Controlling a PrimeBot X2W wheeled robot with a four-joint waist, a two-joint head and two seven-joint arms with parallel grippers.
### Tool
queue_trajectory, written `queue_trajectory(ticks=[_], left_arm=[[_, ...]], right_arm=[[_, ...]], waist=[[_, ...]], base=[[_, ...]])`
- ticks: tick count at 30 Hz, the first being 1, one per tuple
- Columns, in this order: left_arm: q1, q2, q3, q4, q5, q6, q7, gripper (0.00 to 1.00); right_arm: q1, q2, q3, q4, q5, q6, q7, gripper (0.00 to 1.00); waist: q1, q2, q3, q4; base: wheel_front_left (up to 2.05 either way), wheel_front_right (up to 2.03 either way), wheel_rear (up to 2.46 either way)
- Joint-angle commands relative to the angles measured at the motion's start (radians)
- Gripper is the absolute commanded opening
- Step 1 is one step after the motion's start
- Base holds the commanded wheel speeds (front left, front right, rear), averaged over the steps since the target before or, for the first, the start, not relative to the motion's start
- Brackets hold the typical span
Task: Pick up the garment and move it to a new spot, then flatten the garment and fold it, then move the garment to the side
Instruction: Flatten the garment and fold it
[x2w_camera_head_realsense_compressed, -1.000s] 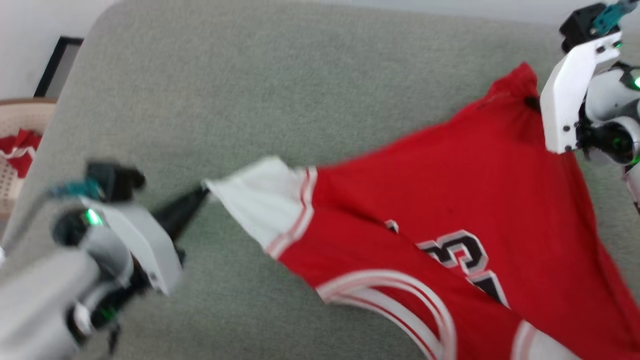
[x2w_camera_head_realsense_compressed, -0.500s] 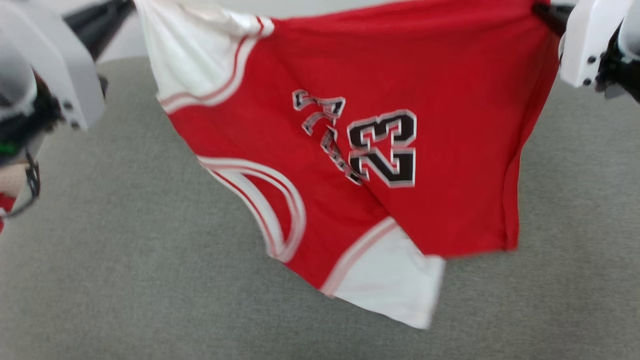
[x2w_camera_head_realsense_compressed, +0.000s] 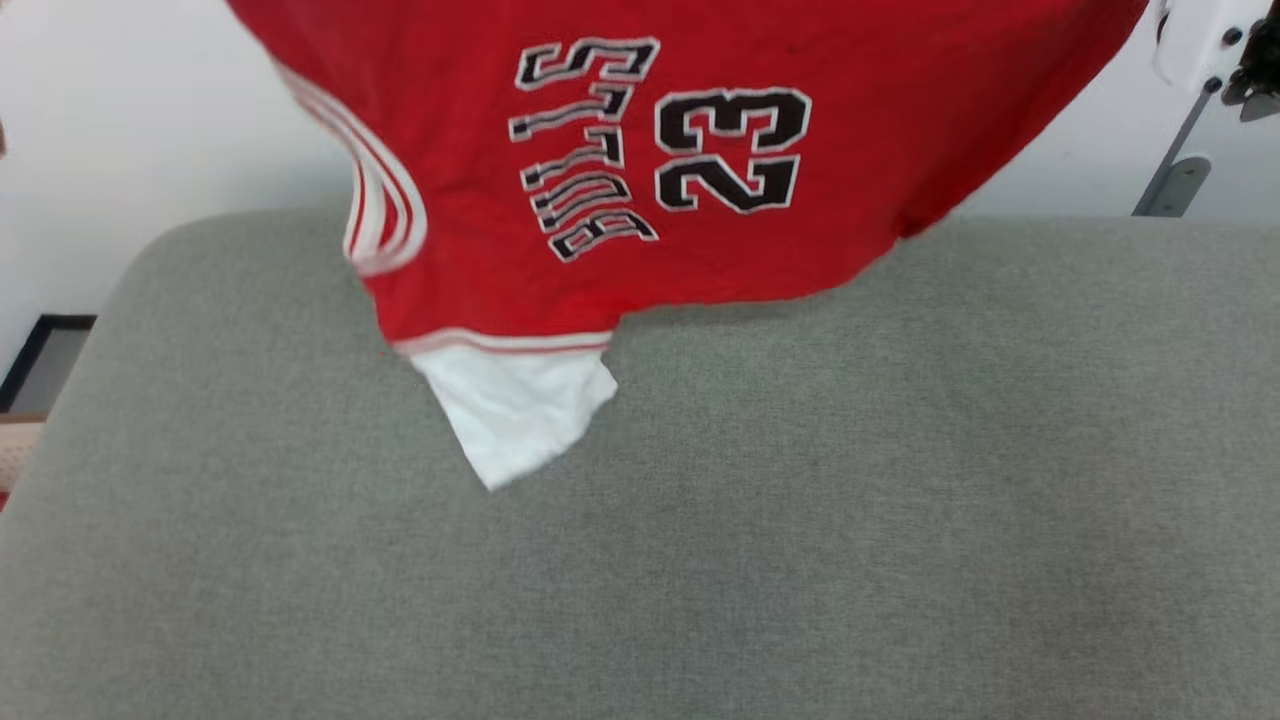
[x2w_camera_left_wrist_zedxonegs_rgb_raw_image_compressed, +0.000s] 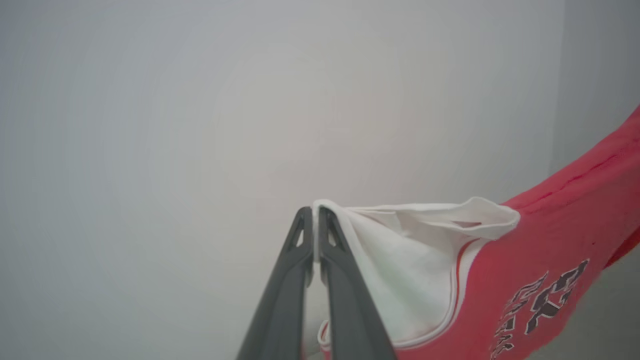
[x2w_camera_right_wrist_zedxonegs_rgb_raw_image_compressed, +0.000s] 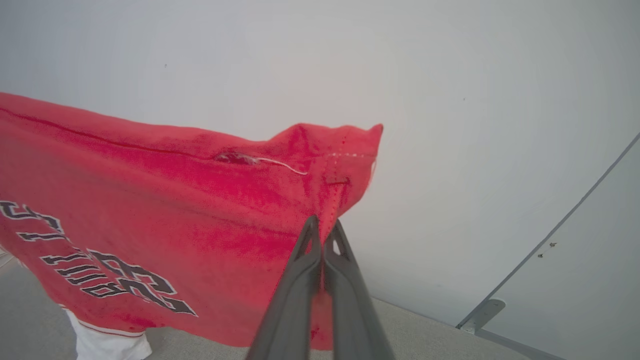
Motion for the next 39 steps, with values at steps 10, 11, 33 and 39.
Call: queue_trajectory(ticks=[10,11,33,39], left_arm=[[-0.144,-0.057,-0.04,0.116,0.017,-0.022,-0.05,0.0],[-0.154,-0.057,-0.047,0.113,0.015,-0.022,-0.054,0.0],[-0.576,-0.103,-0.113,0.262,0.111,-0.021,-0.488,0.0],[-0.636,-0.14,-0.07,0.28,0.124,-0.021,-0.563,0.0]], right_arm=[[0.006,0.031,-0.087,-0.049,-0.064,-0.002,0.027,0.0],[0.002,0.033,-0.094,-0.055,-0.07,-0.002,0.031,0.0],[-0.287,0.201,-0.326,-0.037,-0.538,-0.002,-0.374,0.0],[-0.346,0.211,-0.372,0.036,-0.707,-0.002,-0.534,0.0]], waist=[[0.0,0.0,0.021,-0.013],[0.0,0.0,0.033,-0.013],[0.0,0.0,0.583,-0.052],[0.0,0.0,0.673,-0.036]], base=[[0.0,0.0,0.0],[0.0,0.0,0.0],[0.0,0.0,0.0],[0.0,0.0,0.0]])
